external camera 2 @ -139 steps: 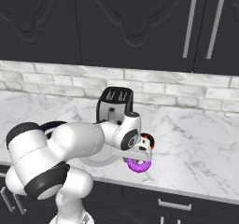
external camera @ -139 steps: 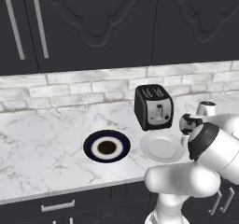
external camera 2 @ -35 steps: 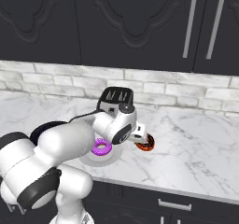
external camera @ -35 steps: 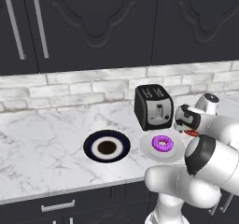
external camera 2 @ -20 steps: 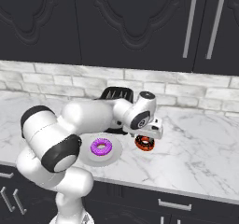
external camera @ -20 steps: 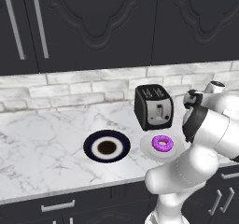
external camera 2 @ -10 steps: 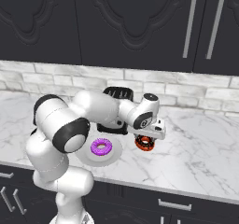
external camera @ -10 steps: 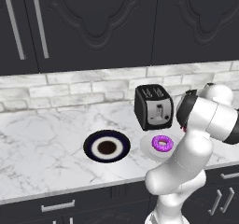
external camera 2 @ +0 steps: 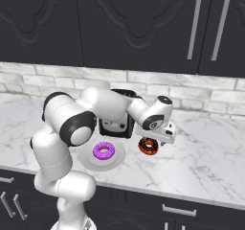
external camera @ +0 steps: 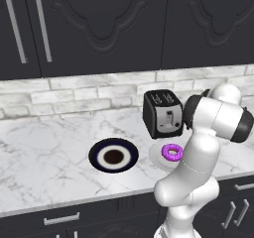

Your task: Place the pastries on the plates.

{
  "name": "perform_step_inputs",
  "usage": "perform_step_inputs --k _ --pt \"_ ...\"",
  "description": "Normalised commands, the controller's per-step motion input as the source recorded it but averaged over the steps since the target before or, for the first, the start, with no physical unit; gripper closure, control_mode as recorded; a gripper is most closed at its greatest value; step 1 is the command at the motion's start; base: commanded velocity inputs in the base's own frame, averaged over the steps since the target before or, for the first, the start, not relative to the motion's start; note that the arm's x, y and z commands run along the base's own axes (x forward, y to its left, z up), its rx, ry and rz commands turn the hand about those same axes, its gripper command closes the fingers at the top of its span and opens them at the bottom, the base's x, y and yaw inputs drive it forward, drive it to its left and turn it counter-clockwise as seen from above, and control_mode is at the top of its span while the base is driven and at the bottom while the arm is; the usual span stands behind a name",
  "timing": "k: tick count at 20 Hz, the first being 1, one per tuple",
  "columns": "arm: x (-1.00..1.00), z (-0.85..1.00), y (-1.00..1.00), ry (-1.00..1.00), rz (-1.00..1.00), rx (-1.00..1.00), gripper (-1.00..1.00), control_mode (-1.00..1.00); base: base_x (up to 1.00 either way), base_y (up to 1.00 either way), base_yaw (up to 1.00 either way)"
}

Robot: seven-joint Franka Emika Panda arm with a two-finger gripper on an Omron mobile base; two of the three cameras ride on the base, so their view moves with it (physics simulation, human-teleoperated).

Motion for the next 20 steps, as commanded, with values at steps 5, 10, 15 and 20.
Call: perform_step_inputs --k 5,10,15,20 --pt "0.0 -0.18 -0.16 0.01 0.0 0.05 -1.0 -1.0 0.0 0.0 0.0" --pt "0.0 -0.11 -0.02 0.02 0.0 0.05 -1.0 -1.0 0.0 0.0 0.0" --pt "0.0 -0.21 0.0 0.03 0.0 0.03 -1.0 -1.0 0.0 0.0 0.0" --pt "0.03 -0.25 0.0 0.01 0.0 0.01 -1.0 -1.0 0.0 0.0 0.0"
